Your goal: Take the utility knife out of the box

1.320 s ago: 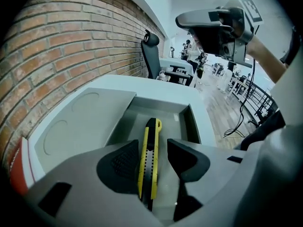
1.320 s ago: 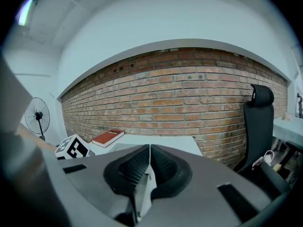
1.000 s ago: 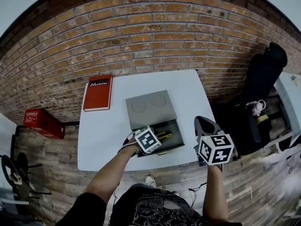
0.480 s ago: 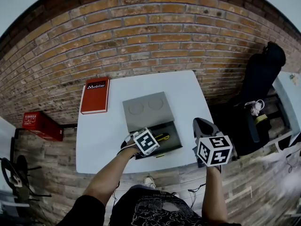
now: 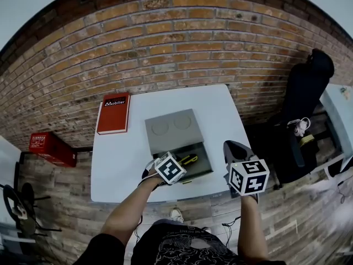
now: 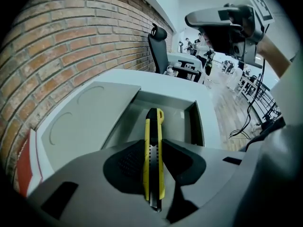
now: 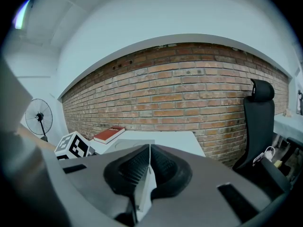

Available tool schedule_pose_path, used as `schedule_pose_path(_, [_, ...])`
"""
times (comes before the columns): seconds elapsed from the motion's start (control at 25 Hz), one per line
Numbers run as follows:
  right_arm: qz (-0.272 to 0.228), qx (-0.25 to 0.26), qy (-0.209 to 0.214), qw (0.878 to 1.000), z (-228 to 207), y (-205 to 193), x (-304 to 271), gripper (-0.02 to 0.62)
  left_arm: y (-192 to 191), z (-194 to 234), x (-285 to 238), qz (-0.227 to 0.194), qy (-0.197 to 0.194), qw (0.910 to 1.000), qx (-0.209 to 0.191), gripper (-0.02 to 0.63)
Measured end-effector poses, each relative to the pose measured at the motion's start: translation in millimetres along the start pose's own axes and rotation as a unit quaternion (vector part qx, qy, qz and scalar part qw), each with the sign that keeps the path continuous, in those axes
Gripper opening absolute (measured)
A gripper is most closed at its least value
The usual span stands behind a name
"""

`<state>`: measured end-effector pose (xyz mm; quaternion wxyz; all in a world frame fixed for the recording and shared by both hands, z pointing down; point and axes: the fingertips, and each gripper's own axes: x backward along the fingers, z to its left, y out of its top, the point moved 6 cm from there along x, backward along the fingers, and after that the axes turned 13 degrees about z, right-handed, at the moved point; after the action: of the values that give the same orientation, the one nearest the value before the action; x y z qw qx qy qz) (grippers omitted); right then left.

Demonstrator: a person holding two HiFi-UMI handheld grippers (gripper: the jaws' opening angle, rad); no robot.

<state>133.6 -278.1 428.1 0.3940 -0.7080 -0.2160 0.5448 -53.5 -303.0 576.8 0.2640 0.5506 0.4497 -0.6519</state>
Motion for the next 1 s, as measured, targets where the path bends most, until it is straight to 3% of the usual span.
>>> schedule_pose_path(0.28, [-0.002,0.016,0.021,1.0,5.4,2.5,3.3,0.021,-1.3,4.0,32.1,-0.036,0.036,0.9978,0.043,0.129])
schedule_pose_path(0.52, [-0.006,0.028,0.038,0.999,11.7,7.5,6.0,0.021,-7.0,11.2,62.8,-0.082,0.073,0.9902,0.087,0.129])
schedule_pose_path(0.72, [-0.012,0.045,0.057,0.997,22.0,12.1,8.5,0.021,-12.6,15.5,87.6,-0.122,0.104,0.9797,0.119,0.129])
schedule_pose_path(1.0, [-0.021,0.067,0.074,0.995,27.3,18.8,17.9,0.021,-16.9,11.9,129.5,-0.173,0.15,0.9584,0.171,0.129])
